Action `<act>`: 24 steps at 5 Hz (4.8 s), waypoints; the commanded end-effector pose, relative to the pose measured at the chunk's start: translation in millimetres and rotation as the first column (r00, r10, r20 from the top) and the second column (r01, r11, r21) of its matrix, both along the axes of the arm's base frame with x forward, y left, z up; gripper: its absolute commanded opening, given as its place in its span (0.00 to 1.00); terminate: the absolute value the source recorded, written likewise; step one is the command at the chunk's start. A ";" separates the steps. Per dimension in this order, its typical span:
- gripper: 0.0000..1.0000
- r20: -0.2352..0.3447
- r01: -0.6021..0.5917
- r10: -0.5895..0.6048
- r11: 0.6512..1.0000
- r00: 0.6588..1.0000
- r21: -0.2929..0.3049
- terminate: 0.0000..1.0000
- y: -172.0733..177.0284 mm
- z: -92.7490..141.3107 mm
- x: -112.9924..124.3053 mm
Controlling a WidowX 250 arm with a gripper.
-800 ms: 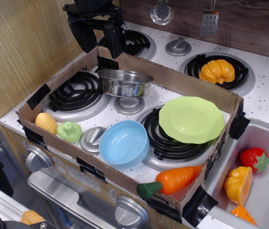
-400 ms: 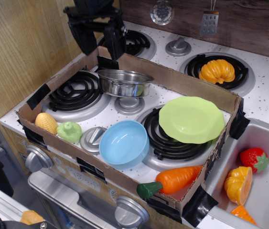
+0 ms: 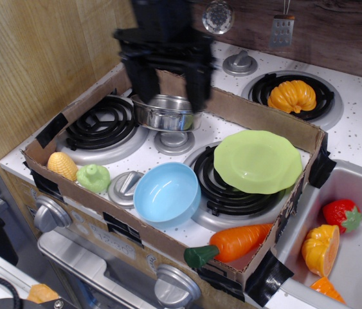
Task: Put carrot on plate
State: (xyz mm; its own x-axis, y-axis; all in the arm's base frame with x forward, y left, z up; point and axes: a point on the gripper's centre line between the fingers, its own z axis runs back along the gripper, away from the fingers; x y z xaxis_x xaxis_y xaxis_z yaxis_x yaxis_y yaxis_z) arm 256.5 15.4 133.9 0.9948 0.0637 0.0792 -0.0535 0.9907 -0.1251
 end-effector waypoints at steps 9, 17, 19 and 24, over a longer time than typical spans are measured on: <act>1.00 -0.074 0.062 -0.081 0.971 0.994 -0.229 0.00 -84.6 -95.9 -50.8; 0.00 0.057 -0.019 0.012 0.993 0.998 0.120 0.00 -81.0 -10.7 -9.5; 0.00 0.322 -0.066 0.025 0.991 0.947 0.118 0.00 -65.6 -37.4 30.3; 1.00 0.370 -0.078 0.048 0.995 0.928 0.066 0.00 -64.7 -83.2 38.4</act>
